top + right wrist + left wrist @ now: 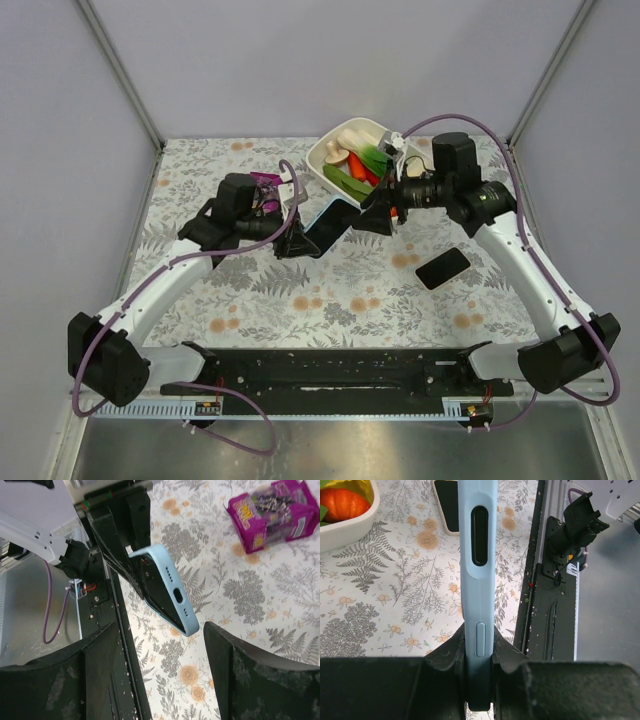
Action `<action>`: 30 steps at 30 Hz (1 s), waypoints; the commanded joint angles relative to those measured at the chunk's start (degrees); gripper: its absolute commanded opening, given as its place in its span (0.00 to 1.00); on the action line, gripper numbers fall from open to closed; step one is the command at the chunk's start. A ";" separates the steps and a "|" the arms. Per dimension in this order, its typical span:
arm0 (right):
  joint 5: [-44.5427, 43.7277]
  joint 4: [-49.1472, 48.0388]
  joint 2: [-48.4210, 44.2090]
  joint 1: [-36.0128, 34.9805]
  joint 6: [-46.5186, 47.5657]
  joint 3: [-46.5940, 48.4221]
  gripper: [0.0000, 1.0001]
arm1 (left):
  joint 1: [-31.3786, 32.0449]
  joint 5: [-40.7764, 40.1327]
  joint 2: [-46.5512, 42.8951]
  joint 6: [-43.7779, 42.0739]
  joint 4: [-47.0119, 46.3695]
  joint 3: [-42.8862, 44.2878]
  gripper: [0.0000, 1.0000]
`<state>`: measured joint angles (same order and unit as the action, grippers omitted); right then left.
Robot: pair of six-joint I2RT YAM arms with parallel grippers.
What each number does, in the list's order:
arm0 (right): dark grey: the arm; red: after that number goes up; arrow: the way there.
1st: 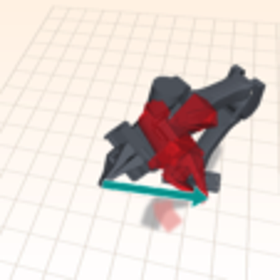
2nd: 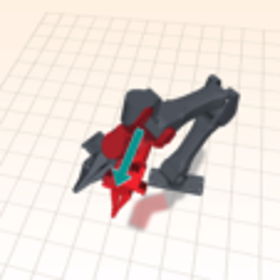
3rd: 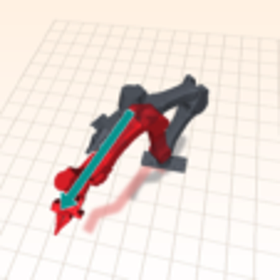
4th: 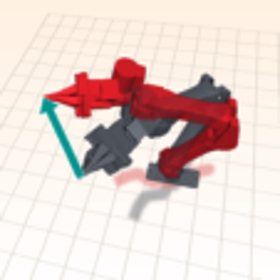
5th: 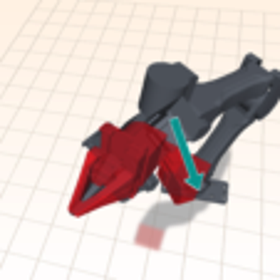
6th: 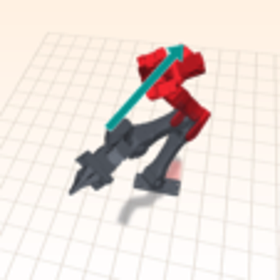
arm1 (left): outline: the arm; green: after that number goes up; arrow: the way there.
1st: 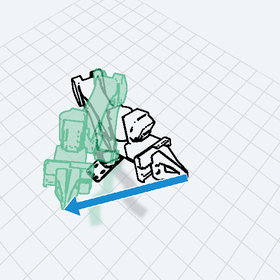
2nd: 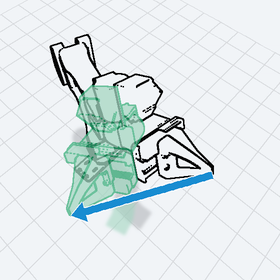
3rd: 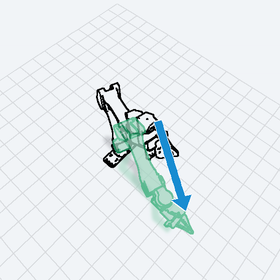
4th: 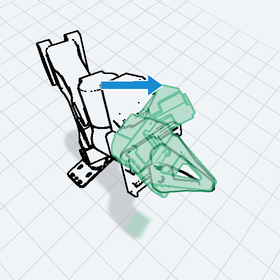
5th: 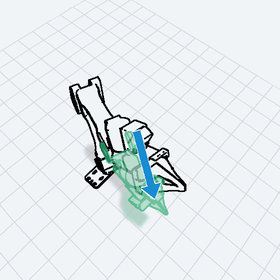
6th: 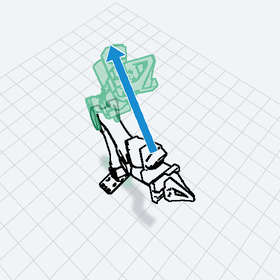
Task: Take the phone out of the phone case
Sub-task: Pick up the phone at the center of the board, then remove the phone case from the phone.
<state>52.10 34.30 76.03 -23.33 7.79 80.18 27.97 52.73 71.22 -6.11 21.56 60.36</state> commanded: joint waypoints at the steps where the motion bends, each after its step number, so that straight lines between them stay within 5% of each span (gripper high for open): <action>1: -0.15 -1.44 0.60 -0.13 -2.69 6.47 0.77 | 0.16 -1.92 -3.02 -1.79 -2.33 3.00 0.00; 9: 4.41 -2.66 7.20 -0.40 -7.44 12.45 0.69 | 1.92 -6.06 -3.90 -5.14 1.99 3.27 0.00; 23: 10.57 -2.58 9.75 -1.89 -5.33 8.15 0.64 | 2.62 -1.76 -2.75 -6.72 3.84 4.33 0.00; 30: 11.89 -2.75 9.84 -2.07 -5.24 6.92 0.45 | 3.06 -1.93 -1.79 -7.51 4.28 4.15 0.00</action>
<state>61.23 32.77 86.24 -24.86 2.28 87.35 30.50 47.83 70.13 -12.01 28.93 61.34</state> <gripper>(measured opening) 0.485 0.192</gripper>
